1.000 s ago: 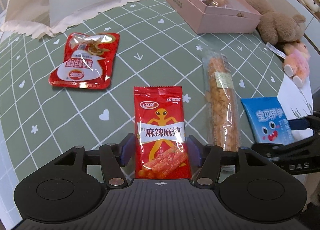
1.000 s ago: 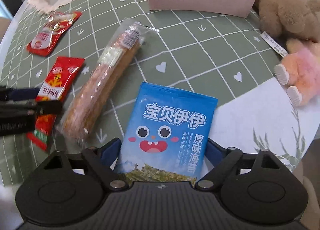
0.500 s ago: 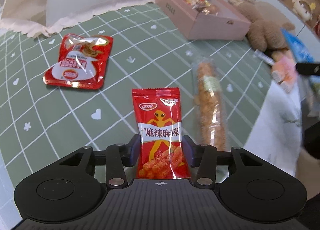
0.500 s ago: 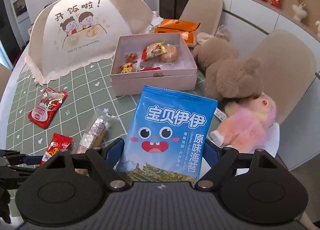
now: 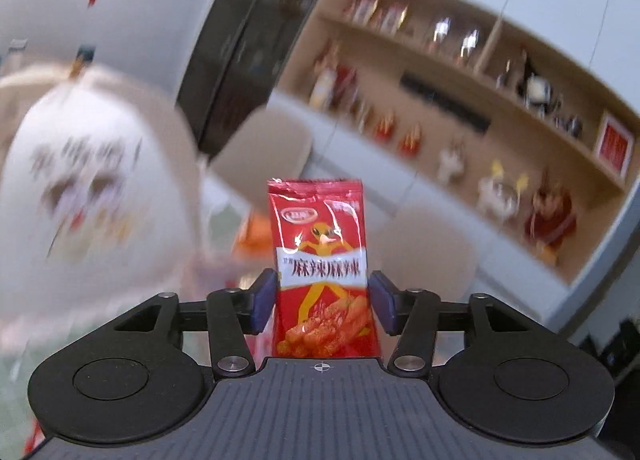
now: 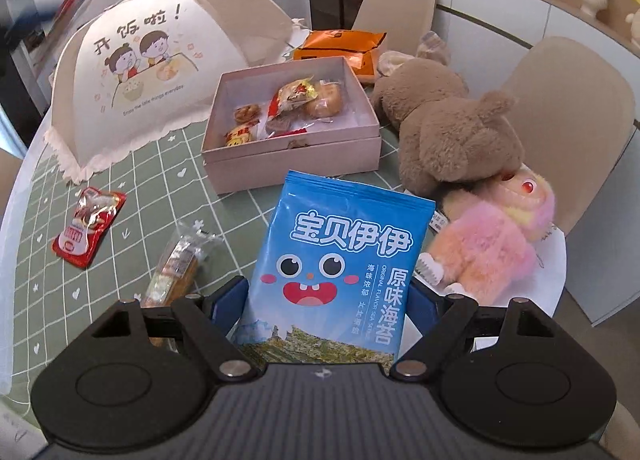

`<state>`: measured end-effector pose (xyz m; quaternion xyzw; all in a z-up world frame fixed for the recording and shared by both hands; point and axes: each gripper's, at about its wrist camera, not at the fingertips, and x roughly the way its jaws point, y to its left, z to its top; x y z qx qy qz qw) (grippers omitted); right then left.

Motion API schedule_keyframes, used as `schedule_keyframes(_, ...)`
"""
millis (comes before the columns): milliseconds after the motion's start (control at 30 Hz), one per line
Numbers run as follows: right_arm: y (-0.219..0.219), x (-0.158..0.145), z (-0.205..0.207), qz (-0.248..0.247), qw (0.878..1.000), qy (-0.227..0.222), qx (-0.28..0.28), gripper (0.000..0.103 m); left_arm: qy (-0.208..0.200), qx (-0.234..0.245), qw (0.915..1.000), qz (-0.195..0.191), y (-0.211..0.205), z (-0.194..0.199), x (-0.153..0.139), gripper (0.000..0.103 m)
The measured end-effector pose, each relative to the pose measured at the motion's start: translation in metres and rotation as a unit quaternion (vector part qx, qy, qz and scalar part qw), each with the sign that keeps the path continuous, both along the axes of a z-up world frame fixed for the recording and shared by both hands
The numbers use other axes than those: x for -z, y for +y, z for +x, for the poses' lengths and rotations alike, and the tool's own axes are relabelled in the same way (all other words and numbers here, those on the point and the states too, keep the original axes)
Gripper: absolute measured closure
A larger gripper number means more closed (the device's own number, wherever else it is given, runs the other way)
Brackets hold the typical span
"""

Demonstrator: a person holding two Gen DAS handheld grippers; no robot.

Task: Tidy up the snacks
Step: 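Drop the blue bag and red packet into the pink box, opening both grippers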

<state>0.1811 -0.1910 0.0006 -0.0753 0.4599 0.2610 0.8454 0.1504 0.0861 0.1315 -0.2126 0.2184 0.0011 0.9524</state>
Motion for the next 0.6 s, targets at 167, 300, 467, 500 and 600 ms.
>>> schedule_keyframes(167, -0.005, 0.000, 0.011, -0.005, 1.000, -0.012, 0.003, 0.020, 0.038, -0.038, 0.9974, -0.049, 0.025, 0.079, 0.038, 0.049)
schedule_keyframes(300, -0.020, 0.001, 0.022, -0.004, 1.000, -0.025, 0.012, 0.019, 0.068, -0.036, 0.9943, -0.074, 0.028, 0.050, 0.079, 0.049)
schedule_keyframes(467, -0.023, -0.017, 0.052, 0.030, 0.998, -0.047, 0.021, 0.019, 0.168, -0.054, 0.9797, -0.095, 0.025, -0.025, 0.146, 0.049)
schedule_keyframes(500, -0.016, -0.028, 0.060, 0.039, 0.997, -0.065, 0.015, 0.019, 0.186, -0.058, 0.9752, -0.105, 0.025, -0.042, 0.158, 0.049)
schedule_keyframes(600, 0.019, -0.061, 0.091, 0.060, 0.990, -0.126, -0.011, 0.017, 0.222, -0.065, 0.9641, -0.130, 0.018, -0.076, 0.183, 0.049)
